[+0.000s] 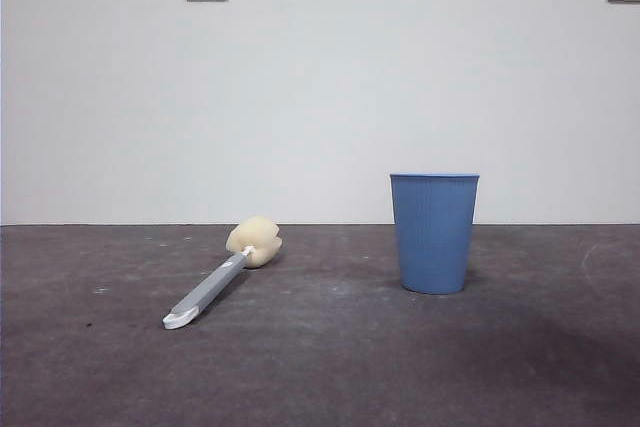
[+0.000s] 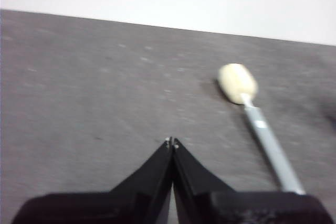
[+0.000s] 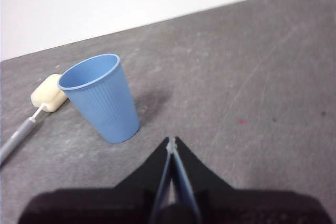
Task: Pick up the cup brush,pick up the cup,insert the brush into the cup,clean the cup,put the cup brush back,put the cup back to the fixed position on the table
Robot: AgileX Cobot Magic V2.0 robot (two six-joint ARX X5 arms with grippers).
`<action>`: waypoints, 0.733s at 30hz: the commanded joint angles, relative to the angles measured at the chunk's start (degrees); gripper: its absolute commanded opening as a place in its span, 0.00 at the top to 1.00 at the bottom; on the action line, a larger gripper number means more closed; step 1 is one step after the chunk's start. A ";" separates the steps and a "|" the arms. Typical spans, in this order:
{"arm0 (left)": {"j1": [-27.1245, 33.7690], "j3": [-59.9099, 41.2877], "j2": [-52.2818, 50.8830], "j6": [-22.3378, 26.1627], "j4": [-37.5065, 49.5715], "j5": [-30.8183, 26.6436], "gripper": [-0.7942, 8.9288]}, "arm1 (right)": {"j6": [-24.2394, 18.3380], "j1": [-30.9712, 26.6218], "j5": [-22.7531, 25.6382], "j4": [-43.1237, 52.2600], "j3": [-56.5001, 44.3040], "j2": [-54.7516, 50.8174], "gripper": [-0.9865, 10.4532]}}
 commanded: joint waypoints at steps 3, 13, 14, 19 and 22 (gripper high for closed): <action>0.00 4.07 -0.15 -5.66 -3.02 3.04 0.92 | 3.19 0.00 -0.09 -0.72 4.81 1.40 0.92; 0.00 15.76 2.60 -6.12 -10.71 6.34 0.92 | 1.11 0.11 -1.97 -10.71 19.98 10.05 0.92; 0.00 17.07 3.28 -6.05 -11.58 6.71 0.92 | 0.00 0.11 -2.71 -12.11 21.64 11.17 0.92; 0.00 24.98 8.48 -1.20 -17.68 10.60 0.92 | -6.01 0.11 -7.26 -20.76 30.47 17.46 0.92; 0.00 29.99 12.13 3.52 -22.29 13.55 0.92 | -9.68 0.11 -11.15 -25.94 35.39 21.18 0.92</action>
